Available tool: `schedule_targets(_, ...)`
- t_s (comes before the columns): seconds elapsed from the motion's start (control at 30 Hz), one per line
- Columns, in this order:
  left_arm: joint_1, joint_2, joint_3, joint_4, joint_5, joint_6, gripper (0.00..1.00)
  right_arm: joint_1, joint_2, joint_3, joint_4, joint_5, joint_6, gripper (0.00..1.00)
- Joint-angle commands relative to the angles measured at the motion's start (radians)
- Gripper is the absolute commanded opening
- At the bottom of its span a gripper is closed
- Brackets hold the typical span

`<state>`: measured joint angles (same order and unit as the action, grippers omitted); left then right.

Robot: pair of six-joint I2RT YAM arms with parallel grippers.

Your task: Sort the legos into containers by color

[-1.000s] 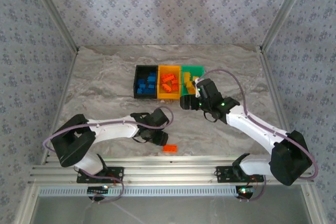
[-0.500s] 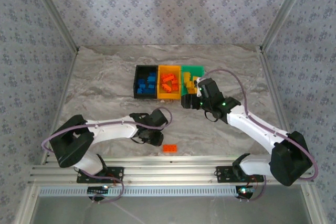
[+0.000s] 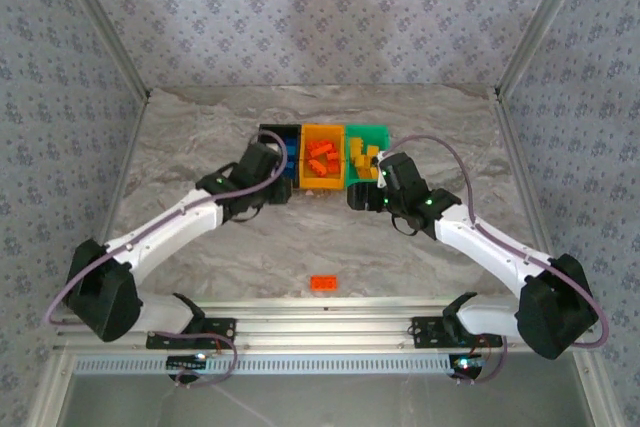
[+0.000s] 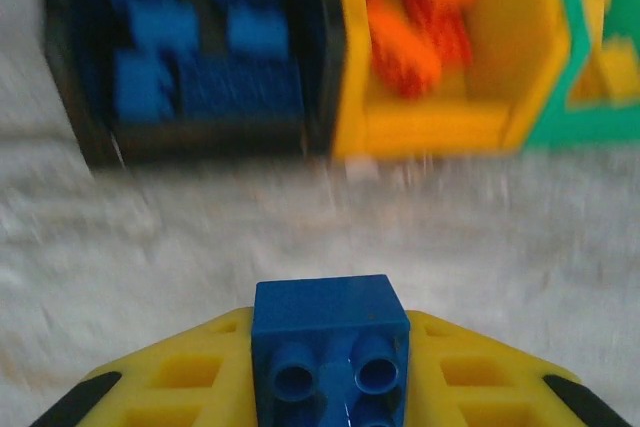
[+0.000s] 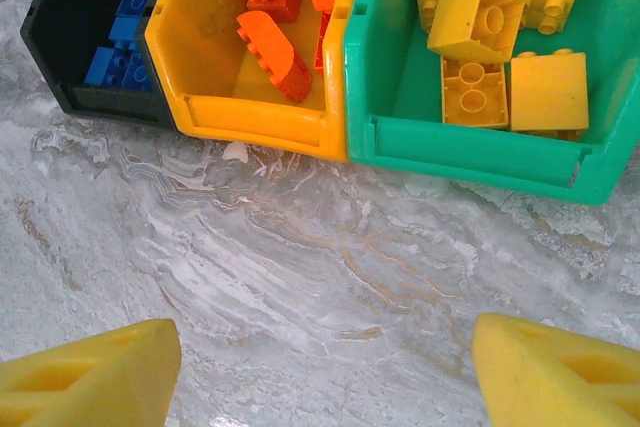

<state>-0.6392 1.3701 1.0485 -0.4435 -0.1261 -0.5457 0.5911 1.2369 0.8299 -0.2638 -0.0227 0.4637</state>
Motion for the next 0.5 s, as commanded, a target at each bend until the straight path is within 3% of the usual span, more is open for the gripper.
schedule_targets(0.0, 0.060, 0.118, 0.101, 0.119, -0.047, 0.036, 0.30, -0.005, -0.002, -0.011, -0.005, -0.010, 0.022, 0.78)
schedule_targets(0.27, 0.160, 0.436, 0.366, 0.139, -0.034, 0.028, 0.30, 0.001, -0.016, -0.030, -0.041, -0.014, 0.029, 0.78)
schedule_targets(0.47, 0.174, 0.571, 0.507, 0.090, -0.029, 0.008, 0.50, 0.016, -0.045, -0.053, -0.061, -0.048, 0.030, 0.79)
